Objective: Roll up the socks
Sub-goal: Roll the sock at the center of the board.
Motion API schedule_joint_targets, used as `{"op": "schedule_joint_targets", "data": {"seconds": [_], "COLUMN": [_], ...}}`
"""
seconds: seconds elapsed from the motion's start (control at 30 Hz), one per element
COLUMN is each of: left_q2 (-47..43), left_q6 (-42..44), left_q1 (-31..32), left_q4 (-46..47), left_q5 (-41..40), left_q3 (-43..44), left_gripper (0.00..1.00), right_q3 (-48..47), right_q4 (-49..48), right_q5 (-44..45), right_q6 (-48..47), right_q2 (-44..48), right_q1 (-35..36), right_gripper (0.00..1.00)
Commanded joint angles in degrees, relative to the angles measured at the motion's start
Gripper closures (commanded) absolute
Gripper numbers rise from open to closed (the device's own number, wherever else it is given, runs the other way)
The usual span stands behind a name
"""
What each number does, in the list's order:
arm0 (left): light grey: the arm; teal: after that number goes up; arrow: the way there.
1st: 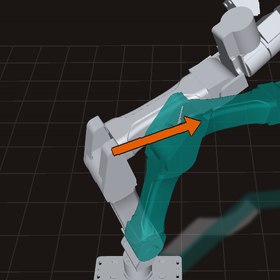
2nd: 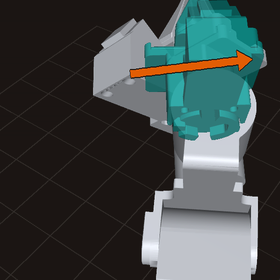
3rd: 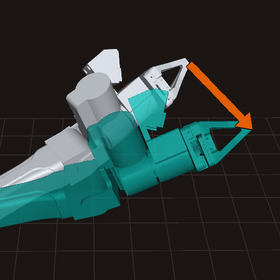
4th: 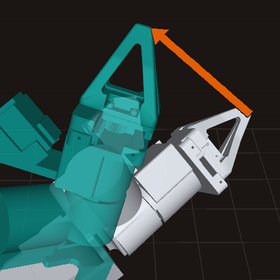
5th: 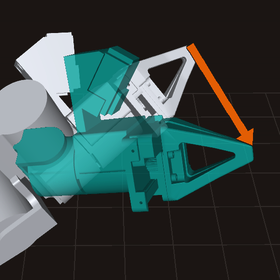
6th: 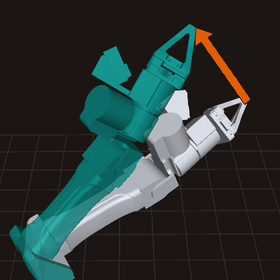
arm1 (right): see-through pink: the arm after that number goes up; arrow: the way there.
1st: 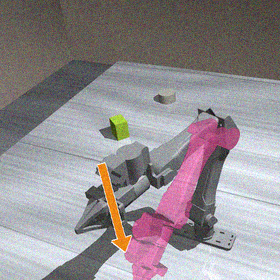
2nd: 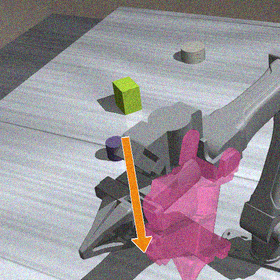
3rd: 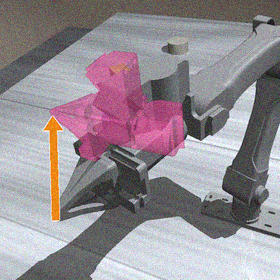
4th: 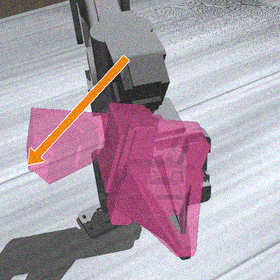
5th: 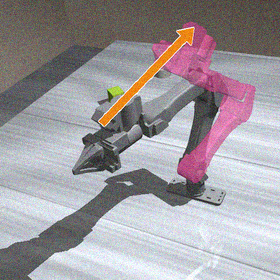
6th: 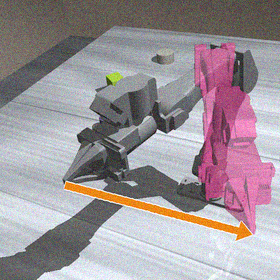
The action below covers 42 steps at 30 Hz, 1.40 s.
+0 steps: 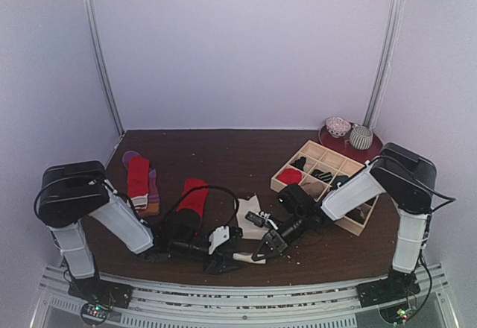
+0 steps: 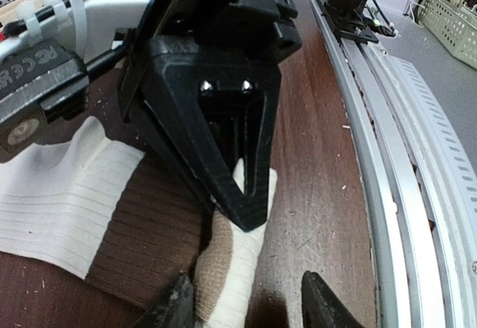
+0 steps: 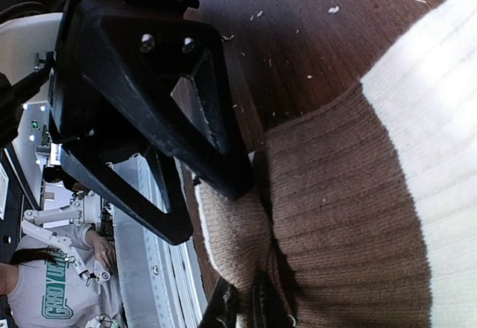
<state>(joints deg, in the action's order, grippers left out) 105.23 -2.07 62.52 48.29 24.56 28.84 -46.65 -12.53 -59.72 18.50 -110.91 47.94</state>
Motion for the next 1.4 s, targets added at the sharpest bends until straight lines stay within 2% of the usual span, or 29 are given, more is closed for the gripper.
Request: {"op": "schedule_joint_targets", "data": {"seconds": [0.0, 0.1, 0.2, 0.37, 0.4, 0.53, 0.6, 0.7, 0.73, 0.8, 0.93, 1.1, 1.27, 1.37], "left_q2": [2.09, 3.68, 4.68, 5.29, 5.41, 5.38, 5.35, 4.61, 4.29, 3.68, 3.36, 4.14, 5.44, 5.76], "left_q6": [-0.27, -0.18, -0.66, -2.38, -3.01, -9.10, -13.42, -21.09, -23.38, -26.91, -28.75, -28.23, -27.82, -27.92], "left_q1": [0.41, 0.46, 0.41, 0.41, 0.41, 0.10, -0.28, -0.82, -1.20, -2.03, -2.58, -3.08, -4.45, -4.68], "left_q4": [3.01, 1.82, 2.04, 1.84, 1.26, -3.40, -8.44, -14.39, -15.52, -19.14, -27.51, -33.85, -34.75, -34.55], "left_q5": [0.40, -0.26, 0.07, 0.21, -0.25, -2.03, -2.27, -2.39, -1.88, -0.17, 1.33, 2.87, 4.12, 4.43], "left_q3": [1.26, 2.26, 2.69, 3.01, 3.12, 3.27, 3.77, 2.94, 2.63, 2.37, 4.52, 8.65, 8.80, 8.45], "left_gripper": [0.52, 0.56, 0.67, 0.98, 1.00, 1.00, 1.00, 1.00, 1.00, 1.00, 1.00, 1.00, 1.00, 1.00], "right_q3": [2.36, 2.33, 2.28, 2.09, 1.96, 2.19, 3.99, 10.70, 12.94, 17.02, 23.65, 24.36, 19.92, 19.07], "right_q4": [9.38, 9.37, 9.24, 8.01, 7.85, 6.36, 2.77, -6.98, -10.26, -16.41, -22.06, -22.24, -15.28, -15.04], "right_q5": [6.23, 6.07, 5.80, 5.51, 5.61, 6.11, 8.86, 17.23, 18.67, 24.54, 36.60, 44.11, 45.28, 44.61], "right_q6": [0.75, 0.75, 0.79, 1.58, 1.62, 0.52, 0.61, 0.27, -0.30, -3.91, -19.35, -35.13, -42.05, -42.78], "right_q2": [-3.49, -3.56, -3.64, -3.75, -3.53, 0.03, 6.03, 17.10, 20.48, 26.76, 35.55, 34.87, 29.32, 26.59], "right_q1": [-0.25, -0.31, -0.28, -0.28, -0.28, -0.46, -0.67, -0.74, -0.72, 0.16, 7.05, 14.11, 15.30, 15.80], "right_gripper": [0.99, 0.99, 0.99, 0.99, 0.99, 0.88, 0.83, 0.66, 0.57, 0.46, 0.39, 0.38, 0.38, 0.39]}}
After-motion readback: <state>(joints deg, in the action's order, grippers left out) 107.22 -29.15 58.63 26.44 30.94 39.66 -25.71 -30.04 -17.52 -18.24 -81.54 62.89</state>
